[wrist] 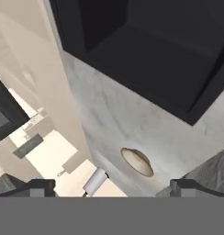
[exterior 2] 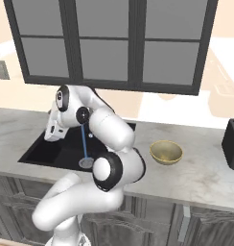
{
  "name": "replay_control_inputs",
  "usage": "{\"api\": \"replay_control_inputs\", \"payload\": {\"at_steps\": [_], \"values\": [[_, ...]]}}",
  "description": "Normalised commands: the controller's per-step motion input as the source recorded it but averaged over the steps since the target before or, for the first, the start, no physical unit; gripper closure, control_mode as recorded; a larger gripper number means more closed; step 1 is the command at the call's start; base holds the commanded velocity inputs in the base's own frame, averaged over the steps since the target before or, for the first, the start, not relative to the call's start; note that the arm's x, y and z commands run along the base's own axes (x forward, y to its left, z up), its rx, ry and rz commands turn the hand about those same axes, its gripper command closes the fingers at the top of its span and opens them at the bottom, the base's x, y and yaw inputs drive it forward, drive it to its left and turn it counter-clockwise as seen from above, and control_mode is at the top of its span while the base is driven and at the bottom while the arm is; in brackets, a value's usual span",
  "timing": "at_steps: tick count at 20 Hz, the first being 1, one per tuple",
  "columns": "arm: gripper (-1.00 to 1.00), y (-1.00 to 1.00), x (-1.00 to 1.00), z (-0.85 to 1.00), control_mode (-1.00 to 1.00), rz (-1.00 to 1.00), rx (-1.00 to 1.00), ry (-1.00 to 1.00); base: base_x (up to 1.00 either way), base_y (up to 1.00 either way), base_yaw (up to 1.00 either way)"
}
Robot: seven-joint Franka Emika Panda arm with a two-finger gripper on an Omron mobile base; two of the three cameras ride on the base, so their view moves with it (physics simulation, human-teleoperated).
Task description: Rinse each bowl for a few seconds and place them down in the sink or on the counter.
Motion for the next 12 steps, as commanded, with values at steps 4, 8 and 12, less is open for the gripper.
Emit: {"api": "replay_control_inputs", "payload": {"at_steps": [4, 8, 12], "values": [[-1.0, 0.3, 0.02, 0.19, -1.0, 0.22, -0.13, 0.02, 0.0, 0.0, 0.0], [-1.0, 0.29, 0.0, 0.21, -1.0, 0.18, -0.13, 0.0, 0.0, 0.0, 0.0], [-1.0, 0.37, 0.0, 0.19, -1.0, 0.09, -0.13, 0.0, 0.0, 0.0, 0.0]]}}
